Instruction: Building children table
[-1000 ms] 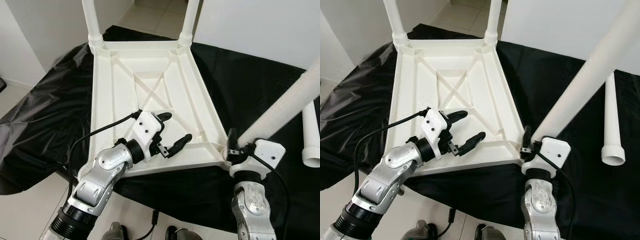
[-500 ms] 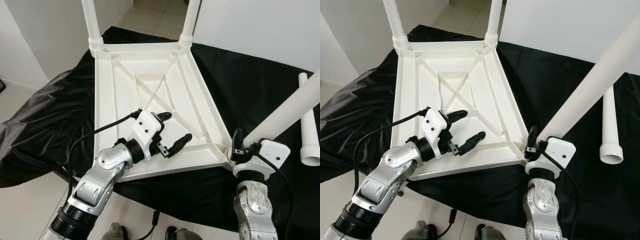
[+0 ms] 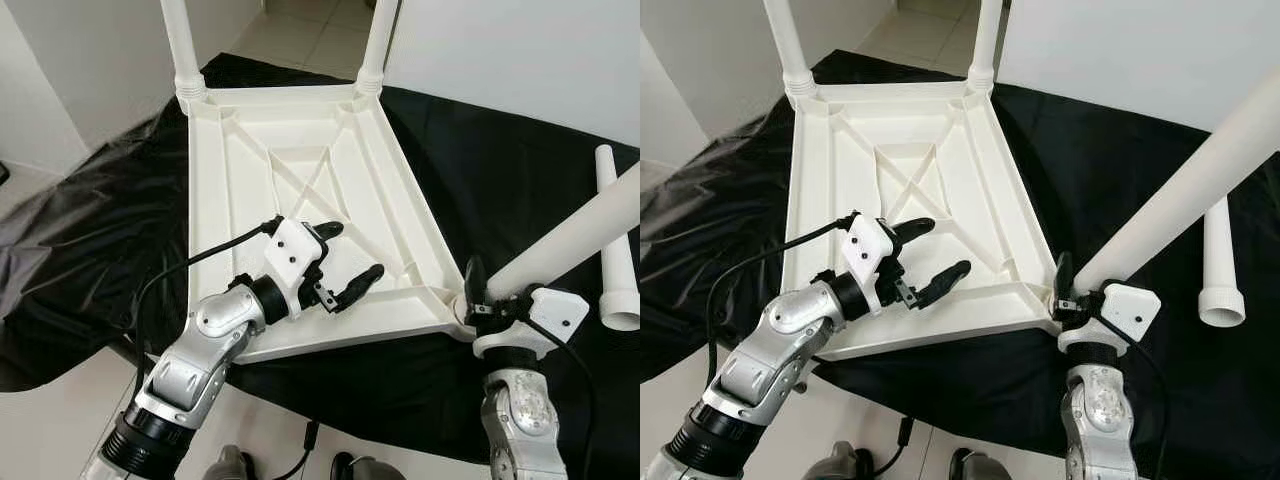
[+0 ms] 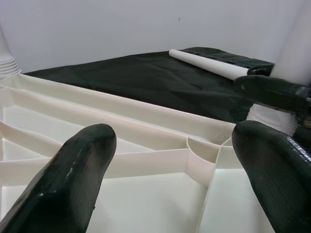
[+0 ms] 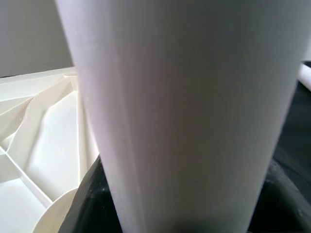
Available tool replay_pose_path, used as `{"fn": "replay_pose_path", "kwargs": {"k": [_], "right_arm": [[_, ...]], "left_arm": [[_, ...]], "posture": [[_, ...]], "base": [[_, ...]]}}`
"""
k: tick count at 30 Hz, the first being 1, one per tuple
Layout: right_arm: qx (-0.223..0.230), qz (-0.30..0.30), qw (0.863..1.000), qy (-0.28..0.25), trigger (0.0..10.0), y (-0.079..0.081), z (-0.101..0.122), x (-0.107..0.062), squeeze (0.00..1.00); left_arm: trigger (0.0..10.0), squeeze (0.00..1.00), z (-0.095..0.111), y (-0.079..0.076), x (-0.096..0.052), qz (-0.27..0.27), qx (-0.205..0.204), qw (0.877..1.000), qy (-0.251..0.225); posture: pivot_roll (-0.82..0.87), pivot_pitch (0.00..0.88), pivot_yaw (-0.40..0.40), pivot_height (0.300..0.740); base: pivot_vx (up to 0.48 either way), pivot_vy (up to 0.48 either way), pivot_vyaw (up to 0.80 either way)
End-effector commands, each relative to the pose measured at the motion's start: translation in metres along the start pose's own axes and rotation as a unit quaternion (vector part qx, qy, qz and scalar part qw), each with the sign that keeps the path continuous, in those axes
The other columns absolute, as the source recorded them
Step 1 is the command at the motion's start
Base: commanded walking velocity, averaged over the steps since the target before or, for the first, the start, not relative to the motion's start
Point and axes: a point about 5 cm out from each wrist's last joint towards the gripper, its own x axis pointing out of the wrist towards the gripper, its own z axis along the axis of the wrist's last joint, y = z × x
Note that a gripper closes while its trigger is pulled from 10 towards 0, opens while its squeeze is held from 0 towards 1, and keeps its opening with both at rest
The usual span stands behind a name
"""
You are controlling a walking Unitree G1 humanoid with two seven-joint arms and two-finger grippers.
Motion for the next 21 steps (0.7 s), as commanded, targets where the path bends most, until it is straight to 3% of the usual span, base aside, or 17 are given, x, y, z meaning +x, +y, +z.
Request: {"fn": "replay_pose_path", "kwargs": {"k": [1, 12, 21], "right_arm": [[-0.008, -0.028, 0.994, 0.103, 10.0, -0.014, -0.033, -0.009, 0.00], [-0.007, -0.003, 0.988, 0.153, 10.0, -0.021, -0.034, 0.011, 0.00], [-0.005, 0.002, 0.986, 0.165, 10.0, -0.016, -0.038, 0.004, 0.00]], "left_arm": [[10.0, 0.00, 0.003, -0.002, 0.001, -0.016, 0.000, 1.000, -0.004], [10.0, 0.00, 0.003, -0.003, 0.002, -0.017, -0.002, 1.000, -0.006], [10.0, 0.00, 0.003, -0.003, 0.000, -0.017, -0.002, 1.000, -0.004]], "posture": [[0.02, 0.180, -0.007, 0.740], [0.01, 0.184, -0.007, 0.740], [0.02, 0.186, -0.005, 0.740]], "base": [[0.000, 0.000, 0.00], [0.000, 0.000, 0.00], [0.000, 0.000, 0.00]]}}
